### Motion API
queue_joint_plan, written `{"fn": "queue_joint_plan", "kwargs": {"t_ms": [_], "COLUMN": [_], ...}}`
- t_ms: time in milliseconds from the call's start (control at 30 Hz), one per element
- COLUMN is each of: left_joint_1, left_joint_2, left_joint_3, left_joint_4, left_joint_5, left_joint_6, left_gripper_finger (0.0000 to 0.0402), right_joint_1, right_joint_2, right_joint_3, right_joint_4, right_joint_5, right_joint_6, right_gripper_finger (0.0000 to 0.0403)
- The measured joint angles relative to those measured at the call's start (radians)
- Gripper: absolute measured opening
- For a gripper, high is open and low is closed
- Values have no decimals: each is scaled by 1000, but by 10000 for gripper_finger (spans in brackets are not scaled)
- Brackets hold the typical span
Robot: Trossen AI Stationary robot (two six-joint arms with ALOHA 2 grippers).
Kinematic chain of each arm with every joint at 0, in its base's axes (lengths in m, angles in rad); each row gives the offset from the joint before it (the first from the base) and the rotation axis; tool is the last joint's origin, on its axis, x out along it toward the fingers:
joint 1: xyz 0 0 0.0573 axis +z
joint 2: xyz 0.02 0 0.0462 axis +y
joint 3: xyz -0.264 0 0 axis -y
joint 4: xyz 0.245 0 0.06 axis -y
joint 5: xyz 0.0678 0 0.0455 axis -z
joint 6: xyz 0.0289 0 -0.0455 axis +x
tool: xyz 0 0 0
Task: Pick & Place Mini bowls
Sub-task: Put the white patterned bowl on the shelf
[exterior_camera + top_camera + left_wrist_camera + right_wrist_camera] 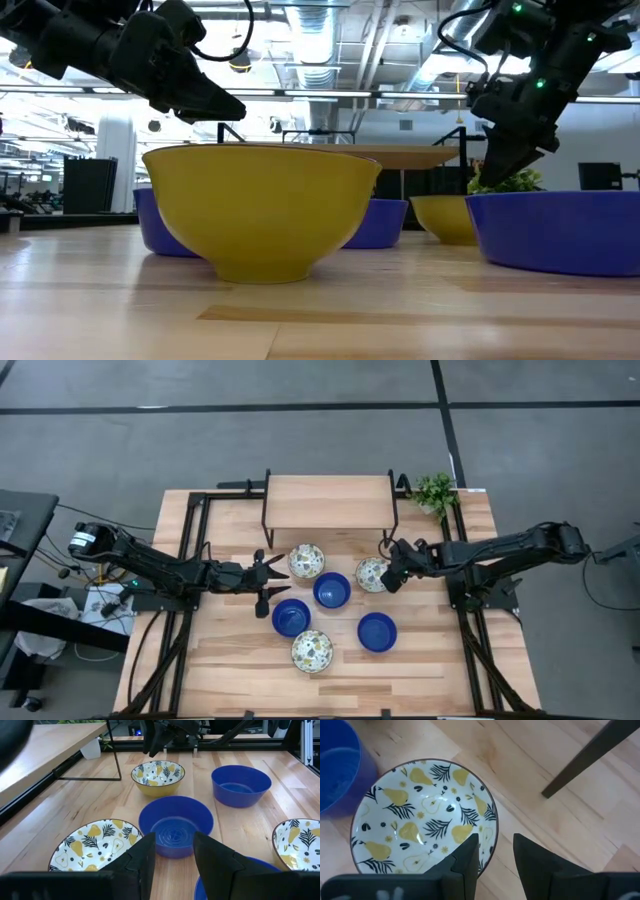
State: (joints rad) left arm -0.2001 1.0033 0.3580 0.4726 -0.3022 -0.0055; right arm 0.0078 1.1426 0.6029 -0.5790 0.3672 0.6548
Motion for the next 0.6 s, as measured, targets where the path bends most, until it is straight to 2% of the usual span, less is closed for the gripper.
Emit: {"fn": "queue_joint_plan", "kwargs": {"t_ms": [600], "left_joint_1": [0], "left_joint_2": [0], "left_joint_3": [0], "left_joint_4": [7], "left_joint_5": [0], "left_joint_6": [0], "left_gripper_finger": [131], "right_joint_1": [-3], "right_joint_2": [110], "right_joint_3": [0], "right_joint_4": [26], "right_joint_5": [-2], "right_joint_6": [0], "right_gripper_finger": [113]}}
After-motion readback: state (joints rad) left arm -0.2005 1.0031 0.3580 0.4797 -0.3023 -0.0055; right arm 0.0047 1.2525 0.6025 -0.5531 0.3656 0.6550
